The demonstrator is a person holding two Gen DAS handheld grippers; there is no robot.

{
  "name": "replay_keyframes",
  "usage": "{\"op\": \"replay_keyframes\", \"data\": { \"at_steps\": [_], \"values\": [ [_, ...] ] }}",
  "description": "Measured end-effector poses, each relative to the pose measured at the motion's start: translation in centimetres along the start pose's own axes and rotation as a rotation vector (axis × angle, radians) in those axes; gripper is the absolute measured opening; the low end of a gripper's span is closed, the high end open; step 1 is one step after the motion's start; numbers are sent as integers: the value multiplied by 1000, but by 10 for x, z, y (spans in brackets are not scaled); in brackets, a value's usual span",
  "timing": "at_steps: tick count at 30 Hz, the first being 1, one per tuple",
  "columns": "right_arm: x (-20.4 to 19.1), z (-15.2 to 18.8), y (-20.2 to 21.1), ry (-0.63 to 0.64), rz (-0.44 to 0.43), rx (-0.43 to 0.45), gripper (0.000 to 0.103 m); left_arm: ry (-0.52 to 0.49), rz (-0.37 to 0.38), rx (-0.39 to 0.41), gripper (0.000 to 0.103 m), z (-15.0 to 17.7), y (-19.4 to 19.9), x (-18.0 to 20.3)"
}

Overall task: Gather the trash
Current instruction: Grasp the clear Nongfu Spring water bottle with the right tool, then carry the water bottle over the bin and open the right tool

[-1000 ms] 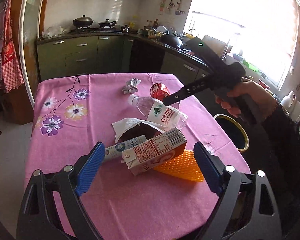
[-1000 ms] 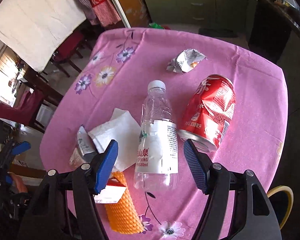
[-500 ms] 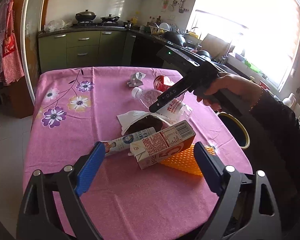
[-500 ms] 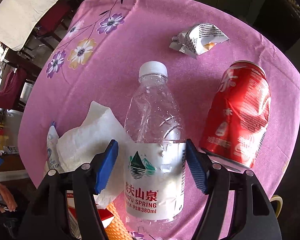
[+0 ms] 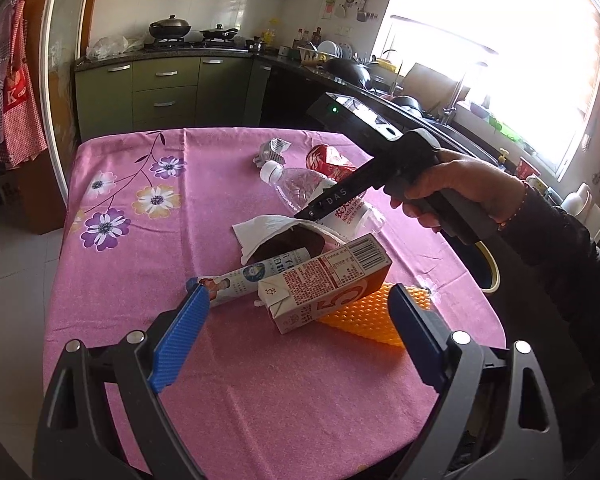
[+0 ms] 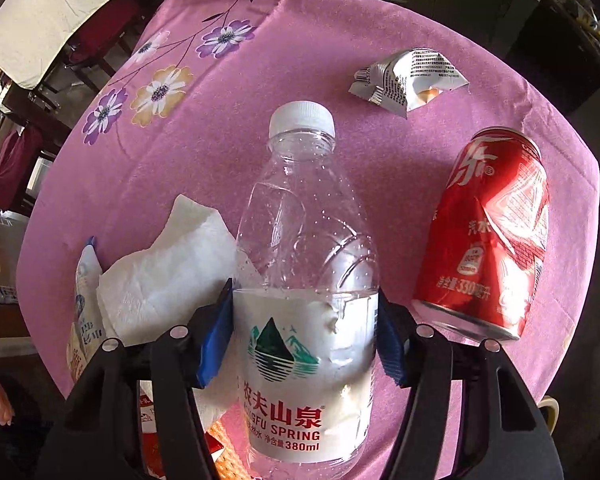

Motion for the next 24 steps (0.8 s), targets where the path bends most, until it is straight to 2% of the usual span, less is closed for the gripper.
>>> {"op": "replay_keyframes", "data": {
  "at_steps": [8,13,16,19,24],
  "values": [
    [1,10,51,-24,-38,127,62,-15,0,-6,86,2,-2,6],
    [4,41,101,-50,-66,245,62,-31,6,-9,86,3,-3,11],
    [20,76,130,-98,-57,307,62,-38,10,-8,86,4,-2,14],
    [45,126,150,-186,-35,352,62,-40,17,-12,86,5,-4,16],
    [105,221,148,-423,9,355,62,-54,25,-29,86,6,-11,23]
  ]
}}
Point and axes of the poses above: each gripper's, at about its wrist camera, not at the fingertips, and y roughly against the way its jaws point, x to its right, z to its underside, the point moved 3 cm from there along -y, roughly the way its jaws point, and after that the axes turned 13 degrees about y, right-handed, at the moved point
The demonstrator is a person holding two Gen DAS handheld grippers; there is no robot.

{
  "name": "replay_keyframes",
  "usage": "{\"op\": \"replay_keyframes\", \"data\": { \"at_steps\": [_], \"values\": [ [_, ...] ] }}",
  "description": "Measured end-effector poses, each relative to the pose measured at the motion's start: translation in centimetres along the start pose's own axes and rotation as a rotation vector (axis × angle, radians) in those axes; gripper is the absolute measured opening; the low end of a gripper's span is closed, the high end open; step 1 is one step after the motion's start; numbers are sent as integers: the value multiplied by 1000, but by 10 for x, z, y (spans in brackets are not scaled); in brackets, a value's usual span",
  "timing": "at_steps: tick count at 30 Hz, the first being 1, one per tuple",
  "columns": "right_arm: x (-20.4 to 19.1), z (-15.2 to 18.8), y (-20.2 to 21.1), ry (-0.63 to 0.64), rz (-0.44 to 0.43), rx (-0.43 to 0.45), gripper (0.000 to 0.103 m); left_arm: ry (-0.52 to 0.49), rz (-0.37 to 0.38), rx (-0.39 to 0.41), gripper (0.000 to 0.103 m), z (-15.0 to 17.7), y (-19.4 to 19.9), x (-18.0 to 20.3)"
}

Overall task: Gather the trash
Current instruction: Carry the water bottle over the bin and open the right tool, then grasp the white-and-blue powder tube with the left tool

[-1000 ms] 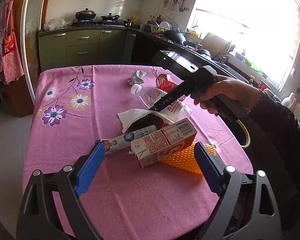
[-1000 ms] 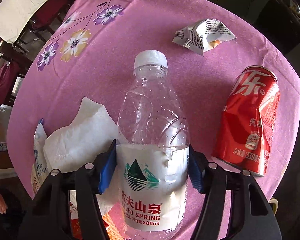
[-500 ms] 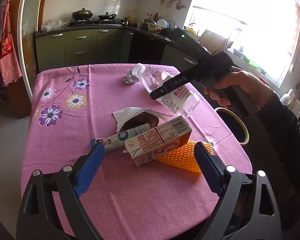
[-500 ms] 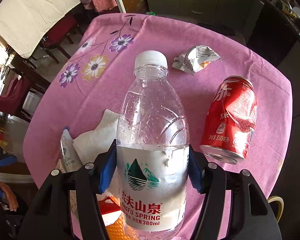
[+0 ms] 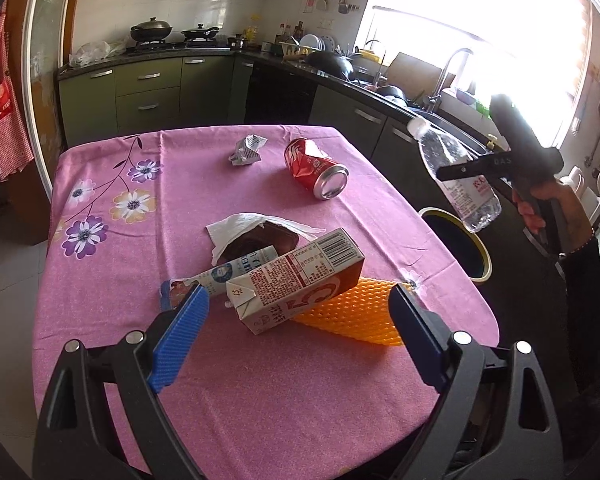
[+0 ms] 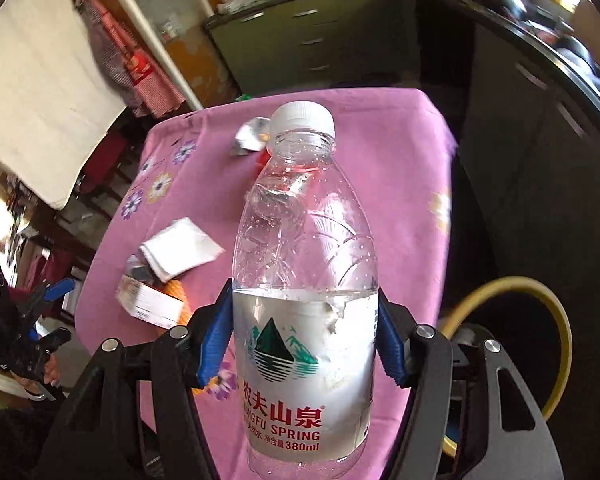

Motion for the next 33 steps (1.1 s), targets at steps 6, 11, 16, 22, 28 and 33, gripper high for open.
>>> {"op": "replay_keyframes", "data": {
  "at_steps": [6,11,16,22,28,33],
  "values": [
    [106,77,-12,-248,148,-76,62,-33,17,-22,86,0,-11,16],
    [160,115,-35,-357,209,-130,62,-59,20,-34,87,1,-14,27],
    [187,126,-47,-393,309,-175,70,-63,10,-33,87,1,-13,28],
    [161,121,-23,-352,332,-94,73,-54,-4,-46,88,4,-14,21],
    [91,118,-7,-263,255,-7,73,-59,31,-86,88,10,-24,11],
    [54,120,-13,-210,209,-3,73,-136,76,-93,88,4,-29,8]
  ]
}}
Point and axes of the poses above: each gripper's, at about its wrist camera, not at the fingertips, and y roughly against the way its jaws point, x to its right, z to its underside, the point moved 3 cm from there along -y, roughly the way its jaws point, and after that the axes turned 13 degrees about y, right-handed, at the moved point
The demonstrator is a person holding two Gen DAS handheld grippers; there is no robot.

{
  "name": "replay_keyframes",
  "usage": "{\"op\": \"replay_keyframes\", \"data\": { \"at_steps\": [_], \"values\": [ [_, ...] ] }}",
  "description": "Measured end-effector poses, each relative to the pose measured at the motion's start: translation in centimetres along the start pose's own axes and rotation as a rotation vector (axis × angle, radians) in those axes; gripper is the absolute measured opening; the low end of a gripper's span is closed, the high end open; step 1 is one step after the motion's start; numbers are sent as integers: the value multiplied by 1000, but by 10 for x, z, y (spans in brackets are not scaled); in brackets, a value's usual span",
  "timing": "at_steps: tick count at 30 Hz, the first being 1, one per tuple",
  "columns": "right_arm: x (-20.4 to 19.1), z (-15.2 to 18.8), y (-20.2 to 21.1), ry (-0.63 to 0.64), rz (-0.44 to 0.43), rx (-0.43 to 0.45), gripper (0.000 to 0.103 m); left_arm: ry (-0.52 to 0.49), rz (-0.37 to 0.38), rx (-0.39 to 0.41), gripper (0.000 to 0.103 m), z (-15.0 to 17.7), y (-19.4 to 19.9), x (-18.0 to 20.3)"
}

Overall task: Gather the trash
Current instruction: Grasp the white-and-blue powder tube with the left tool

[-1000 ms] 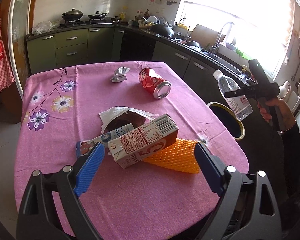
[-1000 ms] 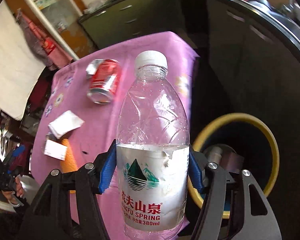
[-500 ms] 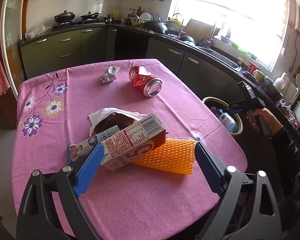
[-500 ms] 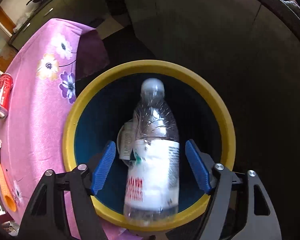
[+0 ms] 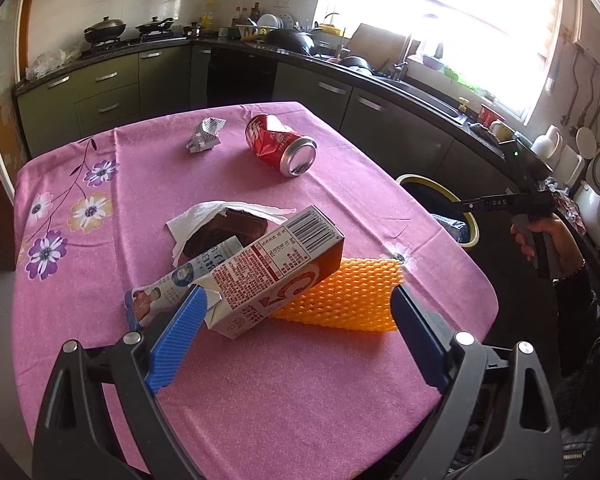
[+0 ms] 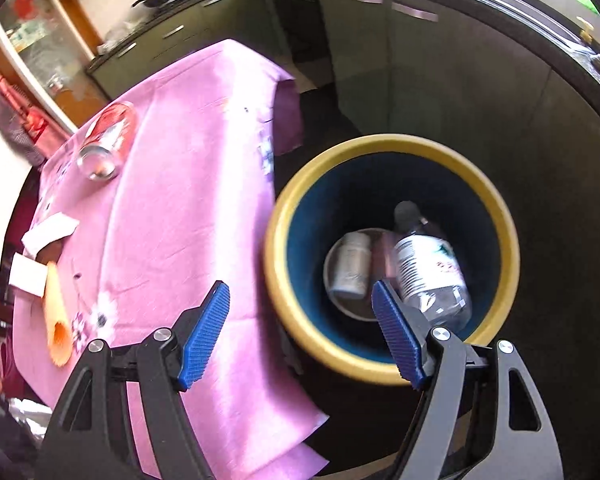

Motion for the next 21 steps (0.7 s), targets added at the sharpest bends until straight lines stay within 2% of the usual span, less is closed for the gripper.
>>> {"op": "replay_keyframes", "data": {
  "at_steps": [6,11,13,15,17,21],
  "values": [
    [-14,3,-6,12,-9,-11,73,-169,-3,-3,88,-11,-5,-7],
    [-15,3,-12,20,-14,-25,73,-276,-34,-5,88,-21,-1,-40],
    [-18,4,-15,23,-17,-31,73,-294,-29,-16,83,-24,1,-57],
    [-21,4,-18,27,-22,-38,73,-305,-16,-43,73,-26,0,-72],
    [-24,3,-22,32,-26,-47,73,-334,7,-61,68,-26,-3,-82],
    [-32,2,-27,44,-35,-61,73,-411,26,-129,56,-20,-24,-95]
  ]
}}
Point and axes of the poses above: each gripper's, at about its wrist camera, not at the fingertips, and y roughly against the way its jaws point, x to its right, z to its underside, the point moved 3 cm from there along -y, roughly the way its jaws point, and after that the axes turned 13 degrees about y, right-handed, at the moved point
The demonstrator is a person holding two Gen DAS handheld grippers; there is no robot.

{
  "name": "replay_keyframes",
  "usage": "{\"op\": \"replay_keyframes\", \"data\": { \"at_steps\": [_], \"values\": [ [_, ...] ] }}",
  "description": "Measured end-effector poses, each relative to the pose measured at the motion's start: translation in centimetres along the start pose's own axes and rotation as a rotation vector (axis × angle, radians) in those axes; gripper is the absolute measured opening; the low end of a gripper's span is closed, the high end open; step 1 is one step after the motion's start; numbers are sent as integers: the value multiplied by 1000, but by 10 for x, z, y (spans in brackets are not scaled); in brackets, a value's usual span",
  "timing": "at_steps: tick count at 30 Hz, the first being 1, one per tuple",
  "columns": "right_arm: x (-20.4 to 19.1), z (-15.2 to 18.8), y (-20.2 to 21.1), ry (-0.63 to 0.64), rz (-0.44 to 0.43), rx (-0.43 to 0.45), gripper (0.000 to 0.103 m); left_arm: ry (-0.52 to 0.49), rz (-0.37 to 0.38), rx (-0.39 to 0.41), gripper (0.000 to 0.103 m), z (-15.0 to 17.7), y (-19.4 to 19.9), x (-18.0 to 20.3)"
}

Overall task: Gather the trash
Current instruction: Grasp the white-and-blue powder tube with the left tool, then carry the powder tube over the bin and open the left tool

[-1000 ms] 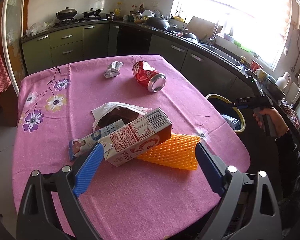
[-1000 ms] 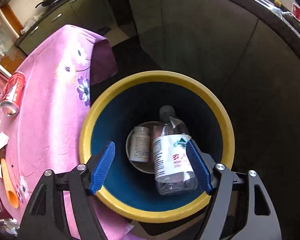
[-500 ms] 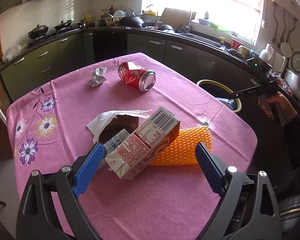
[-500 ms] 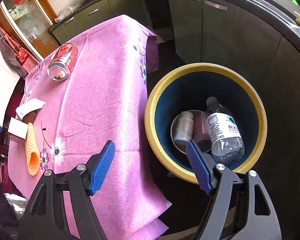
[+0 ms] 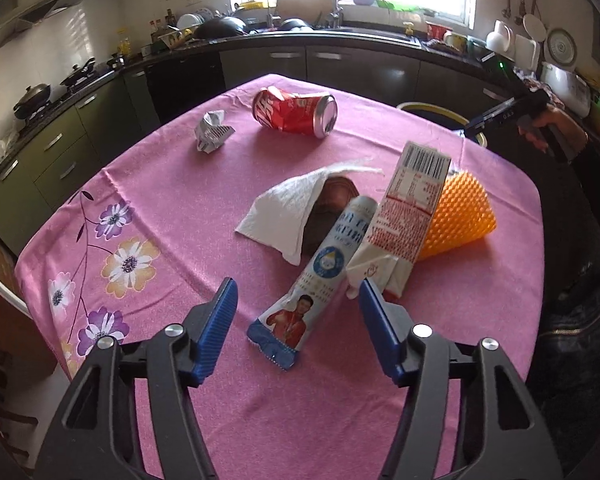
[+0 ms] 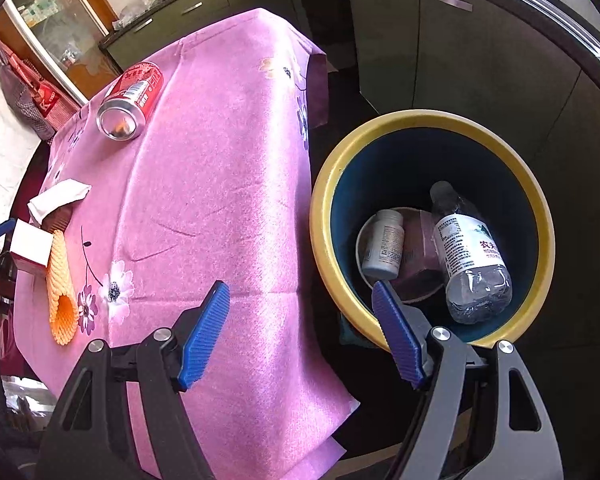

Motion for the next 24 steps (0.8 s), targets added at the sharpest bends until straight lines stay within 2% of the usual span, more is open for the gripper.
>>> {"op": "replay_keyframes", "data": {
  "at_steps": [3,7,12,17,20,24],
  "values": [
    [-3,0,-1,5,-1,-10,73,-51,6,-68,51,8,-15,-4],
    [-4,0,-3,2,1,-17,73,-91,27,-100,45,12,-25,-4],
    [-6,1,-9,-2,-16,-25,73,-103,28,-96,37,5,-35,-5],
    [-7,6,-10,-6,-22,-27,73,-106,55,-96,33,3,-37,-3],
    [-5,7,-9,-14,-25,-23,73,-94,25,-77,30,5,-31,-4],
    [-5,8,-11,-16,-36,-20,73,-28,-15,-33,27,10,-17,-11]
  ]
}}
Point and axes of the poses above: each gripper's, at about its wrist camera, not at the fingertips, and y roughly against the way its jaws point, x to its right, z to its underside, the point moved 3 cm from there along -y, roughly the way its jaws point, and after that the axes turned 13 degrees about y, right-handed, at the moved point
